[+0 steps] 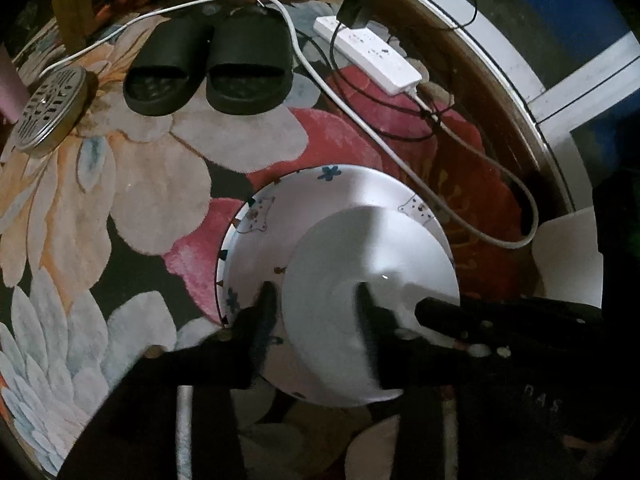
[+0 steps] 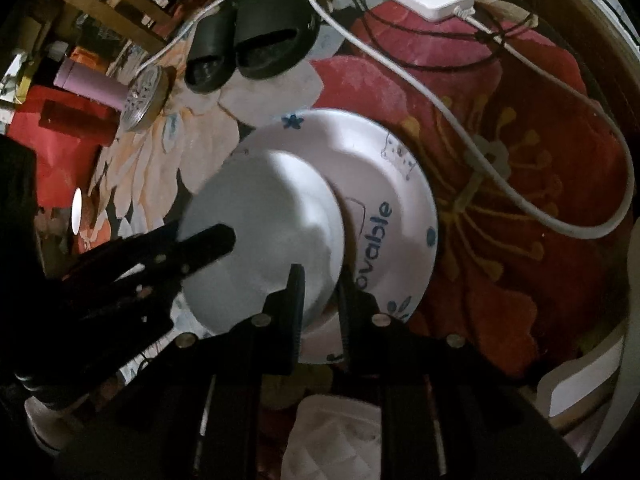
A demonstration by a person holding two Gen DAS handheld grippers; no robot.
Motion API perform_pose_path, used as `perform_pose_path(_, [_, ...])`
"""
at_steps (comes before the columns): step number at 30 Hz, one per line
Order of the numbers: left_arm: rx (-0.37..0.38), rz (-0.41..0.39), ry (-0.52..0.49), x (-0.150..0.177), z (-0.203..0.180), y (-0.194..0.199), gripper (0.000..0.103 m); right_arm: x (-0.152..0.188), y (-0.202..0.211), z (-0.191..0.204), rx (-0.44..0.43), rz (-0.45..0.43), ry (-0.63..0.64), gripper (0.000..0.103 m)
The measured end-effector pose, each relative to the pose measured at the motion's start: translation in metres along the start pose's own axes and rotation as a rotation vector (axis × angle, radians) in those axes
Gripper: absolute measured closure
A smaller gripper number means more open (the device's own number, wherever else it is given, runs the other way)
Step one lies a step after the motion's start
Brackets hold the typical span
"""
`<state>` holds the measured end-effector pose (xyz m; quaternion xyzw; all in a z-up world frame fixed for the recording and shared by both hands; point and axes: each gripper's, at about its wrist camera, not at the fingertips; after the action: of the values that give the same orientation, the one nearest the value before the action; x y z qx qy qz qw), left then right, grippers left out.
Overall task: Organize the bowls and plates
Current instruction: 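Lower the white bowl into the first bowl on the stack and open the right tool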
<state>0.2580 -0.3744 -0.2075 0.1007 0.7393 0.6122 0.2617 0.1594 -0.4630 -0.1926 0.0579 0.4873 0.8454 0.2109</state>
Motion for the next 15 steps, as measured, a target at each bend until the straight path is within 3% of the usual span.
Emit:
perform_pose_path(3, [0.015, -0.019, 0.001, -0.001, 0.001, 0.006, 0.046, -0.002, 0.003, 0.002, 0.011, -0.008, 0.012, 0.085])
perform_pose_path(7, [0.013, -0.037, 0.015, -0.001, 0.009, 0.014, 0.025, -0.002, 0.005, 0.003, 0.005, -0.013, 0.003, 0.085])
perform_pose_path(13, [-0.017, -0.042, 0.064, 0.004, 0.031, 0.018, 0.006, -0.006, 0.012, 0.006, 0.011, -0.018, 0.003, 0.085])
perform_pose_path(15, [-0.035, -0.047, 0.075, 0.006, 0.038, 0.017, 0.004, -0.007, 0.015, 0.008, 0.026, -0.031, 0.007, 0.082])
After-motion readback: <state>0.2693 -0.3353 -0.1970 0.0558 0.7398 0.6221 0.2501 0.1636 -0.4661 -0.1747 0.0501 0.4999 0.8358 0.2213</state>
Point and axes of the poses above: each gripper's, at about its wrist camera, not at the fingertips, and y roughly against the way its jaws point, z to its left, x to its underside, and after that the axes turned 13 degrees about -x, right-handed
